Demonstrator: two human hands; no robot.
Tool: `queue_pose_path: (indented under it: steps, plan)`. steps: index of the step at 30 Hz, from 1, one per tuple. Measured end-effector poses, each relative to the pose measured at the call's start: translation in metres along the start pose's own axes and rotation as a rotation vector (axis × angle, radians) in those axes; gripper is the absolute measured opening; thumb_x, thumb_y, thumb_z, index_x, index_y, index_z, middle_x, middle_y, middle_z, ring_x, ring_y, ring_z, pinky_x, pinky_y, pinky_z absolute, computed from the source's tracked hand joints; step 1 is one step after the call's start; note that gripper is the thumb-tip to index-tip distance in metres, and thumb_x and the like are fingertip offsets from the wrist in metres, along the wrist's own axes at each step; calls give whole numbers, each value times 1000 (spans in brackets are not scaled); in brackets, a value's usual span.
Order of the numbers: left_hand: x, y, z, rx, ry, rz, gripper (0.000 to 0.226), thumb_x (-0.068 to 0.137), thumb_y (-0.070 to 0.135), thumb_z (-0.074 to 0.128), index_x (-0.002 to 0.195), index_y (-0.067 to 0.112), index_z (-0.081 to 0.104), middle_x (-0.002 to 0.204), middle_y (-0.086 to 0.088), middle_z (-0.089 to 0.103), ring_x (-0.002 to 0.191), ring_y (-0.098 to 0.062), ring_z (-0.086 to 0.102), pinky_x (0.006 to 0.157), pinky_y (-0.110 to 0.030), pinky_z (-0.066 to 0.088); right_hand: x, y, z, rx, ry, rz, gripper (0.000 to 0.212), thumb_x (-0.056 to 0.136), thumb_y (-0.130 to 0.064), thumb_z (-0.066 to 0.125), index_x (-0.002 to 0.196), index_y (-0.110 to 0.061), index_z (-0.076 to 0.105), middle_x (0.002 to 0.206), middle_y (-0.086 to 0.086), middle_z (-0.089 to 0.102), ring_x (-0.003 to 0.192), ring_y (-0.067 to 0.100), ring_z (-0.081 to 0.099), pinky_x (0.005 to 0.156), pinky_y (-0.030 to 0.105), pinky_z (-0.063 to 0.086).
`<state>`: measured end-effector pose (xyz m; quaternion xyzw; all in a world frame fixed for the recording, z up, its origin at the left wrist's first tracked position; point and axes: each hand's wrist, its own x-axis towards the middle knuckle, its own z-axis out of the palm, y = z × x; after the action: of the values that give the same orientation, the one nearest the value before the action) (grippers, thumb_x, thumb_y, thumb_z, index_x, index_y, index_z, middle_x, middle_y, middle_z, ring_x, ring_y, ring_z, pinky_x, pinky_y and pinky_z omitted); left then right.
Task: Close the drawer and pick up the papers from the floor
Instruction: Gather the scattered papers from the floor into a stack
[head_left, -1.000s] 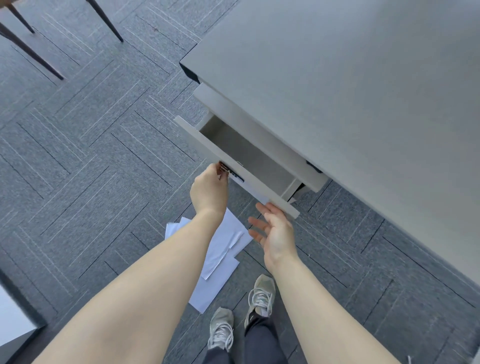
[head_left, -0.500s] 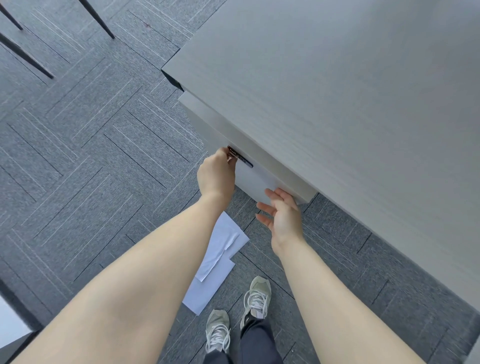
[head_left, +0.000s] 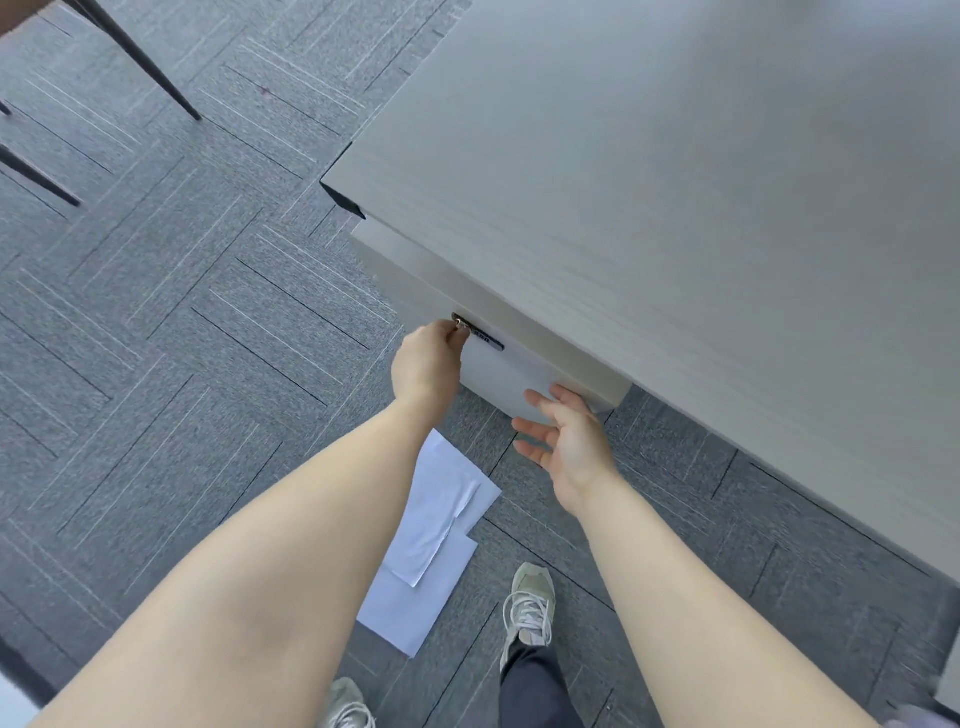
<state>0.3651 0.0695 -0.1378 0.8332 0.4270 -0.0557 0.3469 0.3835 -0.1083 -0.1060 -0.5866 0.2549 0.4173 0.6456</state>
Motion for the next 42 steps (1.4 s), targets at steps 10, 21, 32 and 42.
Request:
queue_pose_path:
  steps: [10, 21, 32, 42]
  plan:
    - [-83, -135, -56, -170, -394, -87, 48, 90, 38, 55, 129, 9, 58, 129, -10, 65, 118, -28, 60, 97, -35, 45, -62, 84, 54, 1, 183, -114, 57, 90, -12, 56, 143, -23, 39, 117, 6, 67, 88, 24, 65, 68, 35, 54]
    - [-113, -440, -30, -381, -510, -603, 15, 93, 22, 54, 93, 11, 63, 91, -7, 60, 73, -21, 52, 61, -29, 42, -19, 374, 59, -267, 373, 231, 43, 91, -6, 46, 133, -14, 44, 100, 14, 60, 65, 22, 51, 57, 32, 44]
    - [5, -639, 194, -303, -433, -619, 29, 90, 33, 58, 96, 5, 56, 106, -11, 53, 95, -29, 52, 87, -44, 47, 227, 603, -40, -449, 533, 253, 30, 68, -28, 60, 85, -3, 58, 84, 15, 61, 74, 30, 59, 72, 42, 53]
    - [65, -623, 260, -189, -292, -174, 44, 75, 35, 56, 115, 18, 65, 115, -9, 62, 108, -30, 57, 97, -42, 46, 315, 603, -10, -350, 614, 35, 25, 69, -29, 64, 76, -8, 54, 76, 10, 59, 72, 30, 60, 56, 31, 43]
